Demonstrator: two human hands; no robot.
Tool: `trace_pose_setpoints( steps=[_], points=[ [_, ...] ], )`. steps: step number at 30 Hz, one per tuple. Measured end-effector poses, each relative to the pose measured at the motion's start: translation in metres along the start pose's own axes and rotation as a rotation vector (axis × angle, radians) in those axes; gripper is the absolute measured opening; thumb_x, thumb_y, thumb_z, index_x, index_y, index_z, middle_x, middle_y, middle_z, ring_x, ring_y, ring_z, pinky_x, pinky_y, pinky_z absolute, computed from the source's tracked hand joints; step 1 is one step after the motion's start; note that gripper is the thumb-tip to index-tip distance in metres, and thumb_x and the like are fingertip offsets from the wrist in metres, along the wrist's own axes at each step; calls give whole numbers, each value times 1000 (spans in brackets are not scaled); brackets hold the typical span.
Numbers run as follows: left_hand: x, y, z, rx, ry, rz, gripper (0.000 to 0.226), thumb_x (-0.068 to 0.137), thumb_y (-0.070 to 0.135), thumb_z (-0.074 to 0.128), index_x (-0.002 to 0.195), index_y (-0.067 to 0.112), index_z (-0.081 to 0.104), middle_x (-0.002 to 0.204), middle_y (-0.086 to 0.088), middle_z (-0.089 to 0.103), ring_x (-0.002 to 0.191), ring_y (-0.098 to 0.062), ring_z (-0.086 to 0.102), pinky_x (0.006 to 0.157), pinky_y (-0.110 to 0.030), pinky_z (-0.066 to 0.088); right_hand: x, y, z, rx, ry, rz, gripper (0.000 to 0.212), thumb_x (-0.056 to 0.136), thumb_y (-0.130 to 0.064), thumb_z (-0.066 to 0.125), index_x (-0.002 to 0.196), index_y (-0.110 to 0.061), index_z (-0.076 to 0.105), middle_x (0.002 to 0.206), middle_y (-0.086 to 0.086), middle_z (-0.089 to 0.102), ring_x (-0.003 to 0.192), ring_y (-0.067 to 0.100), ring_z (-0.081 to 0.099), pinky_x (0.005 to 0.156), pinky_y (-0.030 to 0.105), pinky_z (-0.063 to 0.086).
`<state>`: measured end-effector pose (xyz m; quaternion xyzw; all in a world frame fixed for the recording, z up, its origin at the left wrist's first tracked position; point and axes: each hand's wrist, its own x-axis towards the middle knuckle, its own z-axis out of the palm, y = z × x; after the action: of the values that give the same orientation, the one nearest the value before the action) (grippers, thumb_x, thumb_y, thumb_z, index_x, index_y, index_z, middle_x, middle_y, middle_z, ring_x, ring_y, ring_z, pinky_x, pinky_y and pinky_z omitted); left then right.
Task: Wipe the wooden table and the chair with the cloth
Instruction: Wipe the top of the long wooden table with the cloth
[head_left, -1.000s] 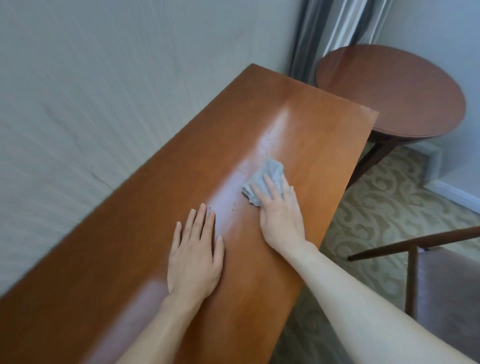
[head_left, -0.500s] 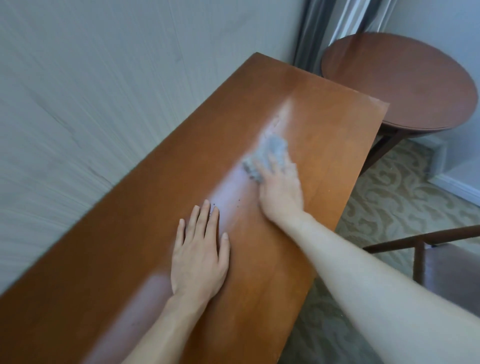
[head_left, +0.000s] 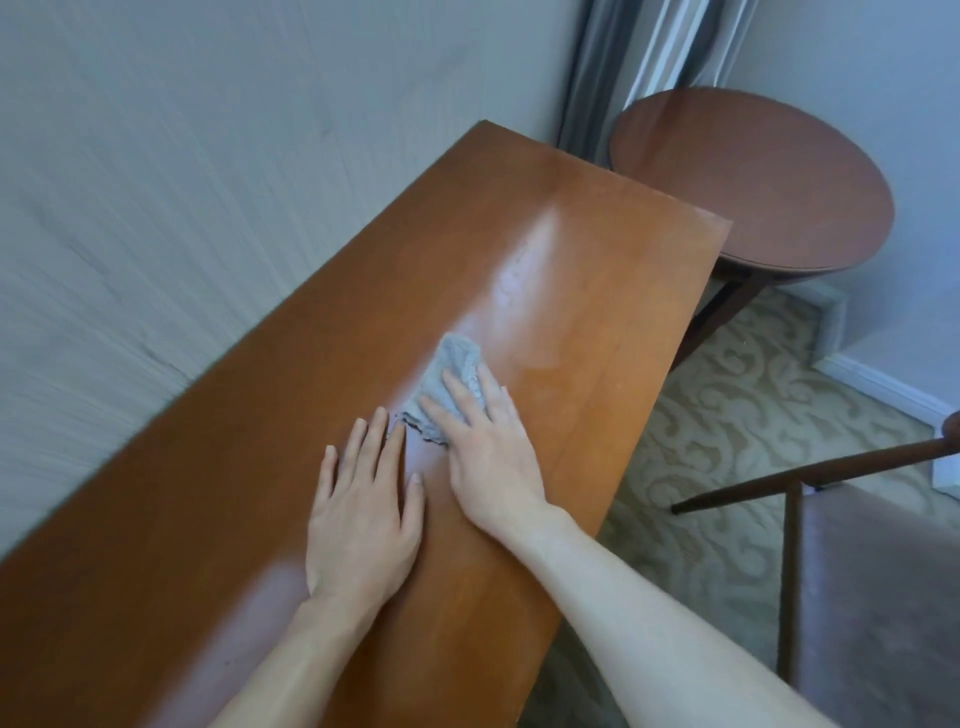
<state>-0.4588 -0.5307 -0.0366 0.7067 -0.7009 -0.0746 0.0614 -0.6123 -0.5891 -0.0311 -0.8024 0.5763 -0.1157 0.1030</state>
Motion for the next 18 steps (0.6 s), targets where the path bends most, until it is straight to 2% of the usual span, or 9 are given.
trace_pose_setpoints(
  steps=[2,5,7,11,15,18],
  points=[
    [0,0,-1,-14,-3,0,64,102,45,27,161,20,30,170,2,21,157,-13,13,128,-44,14,-8,19,-6,-49,8,96,61,97,-13,47,154,-31,38,168,0,22,157,33,5,127,49,10],
    [0,2,-4,-17,-18,1,64,102,46,25,161,20,30,170,3,20,158,-13,12,128,-43,12,-22,61,-23,-68,93,418,62,99,-10,44,156,-32,35,169,-2,19,157,31,2,127,46,11],
    [0,3,-6,-24,-23,-2,65,103,46,24,161,19,29,170,3,19,158,-13,10,128,-44,11,-34,82,-30,-72,133,536,61,100,-8,42,156,-31,35,169,-2,19,157,31,3,127,44,13],
    [-1,3,-8,-11,-40,1,66,103,47,18,163,20,22,171,4,12,158,-12,4,129,-43,8,-46,85,-26,-40,195,576,62,98,-2,45,153,-29,42,167,0,25,157,31,7,126,45,21],
    [-2,3,-7,-23,-44,11,62,106,44,23,164,20,19,171,4,8,158,-12,1,129,-42,6,-37,74,-22,22,230,651,60,98,-1,43,152,-27,44,167,2,25,157,33,3,128,46,10],
    [-1,2,-6,-37,-35,10,61,107,43,28,163,20,22,171,3,12,158,-13,4,129,-42,6,-18,72,-21,2,207,610,59,100,-4,40,153,-28,41,168,2,23,157,33,1,128,46,6]
  ],
)
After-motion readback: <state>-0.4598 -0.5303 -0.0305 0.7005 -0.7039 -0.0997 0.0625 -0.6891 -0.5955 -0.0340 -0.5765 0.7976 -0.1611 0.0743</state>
